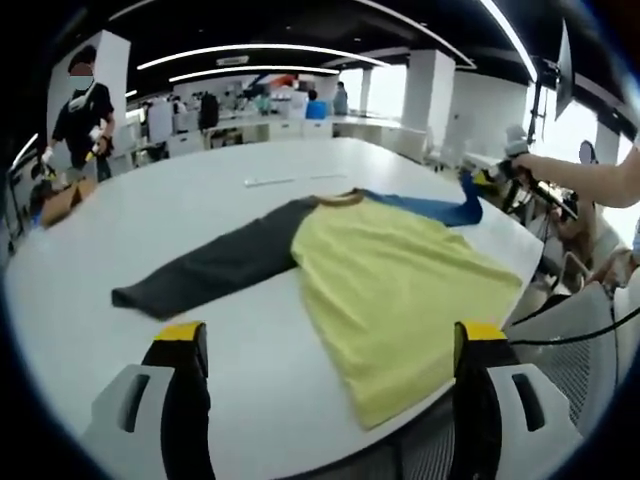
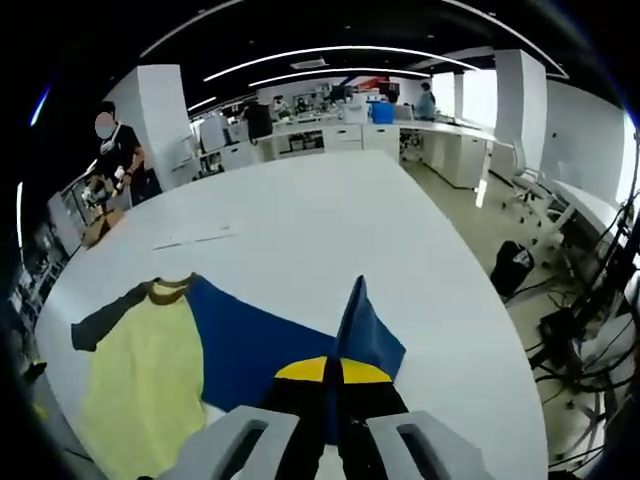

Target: Fold the garment on the visible template until the final outline fits inside the template.

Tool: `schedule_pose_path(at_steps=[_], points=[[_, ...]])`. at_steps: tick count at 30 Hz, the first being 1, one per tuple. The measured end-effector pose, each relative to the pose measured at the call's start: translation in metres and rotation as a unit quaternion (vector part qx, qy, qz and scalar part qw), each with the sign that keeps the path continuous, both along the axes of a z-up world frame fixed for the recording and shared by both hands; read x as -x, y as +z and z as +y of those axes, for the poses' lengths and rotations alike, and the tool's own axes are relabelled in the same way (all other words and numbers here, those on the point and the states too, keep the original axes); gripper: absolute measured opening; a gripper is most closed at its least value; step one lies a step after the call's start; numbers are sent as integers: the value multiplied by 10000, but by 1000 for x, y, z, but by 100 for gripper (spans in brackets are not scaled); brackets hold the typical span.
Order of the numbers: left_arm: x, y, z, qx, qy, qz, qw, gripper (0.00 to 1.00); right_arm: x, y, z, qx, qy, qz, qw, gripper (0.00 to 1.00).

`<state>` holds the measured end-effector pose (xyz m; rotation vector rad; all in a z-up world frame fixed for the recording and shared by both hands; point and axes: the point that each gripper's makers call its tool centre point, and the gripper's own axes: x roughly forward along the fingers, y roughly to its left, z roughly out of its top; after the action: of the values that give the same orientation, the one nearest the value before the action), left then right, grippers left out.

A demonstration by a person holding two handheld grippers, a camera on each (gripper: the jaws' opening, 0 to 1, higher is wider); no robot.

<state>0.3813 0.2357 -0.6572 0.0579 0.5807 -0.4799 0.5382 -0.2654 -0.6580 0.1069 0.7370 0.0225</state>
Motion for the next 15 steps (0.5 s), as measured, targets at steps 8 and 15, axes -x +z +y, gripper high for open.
schedule_pose_path(at_steps=[8, 15], points=[[0, 1, 0, -7, -16, -7, 10000, 99, 1, 6, 27, -18, 176, -18, 9998, 0], [-3, 6, 0, -53, -32, -98, 9999, 97, 0, 10, 50, -54, 381, -19, 9993, 0]])
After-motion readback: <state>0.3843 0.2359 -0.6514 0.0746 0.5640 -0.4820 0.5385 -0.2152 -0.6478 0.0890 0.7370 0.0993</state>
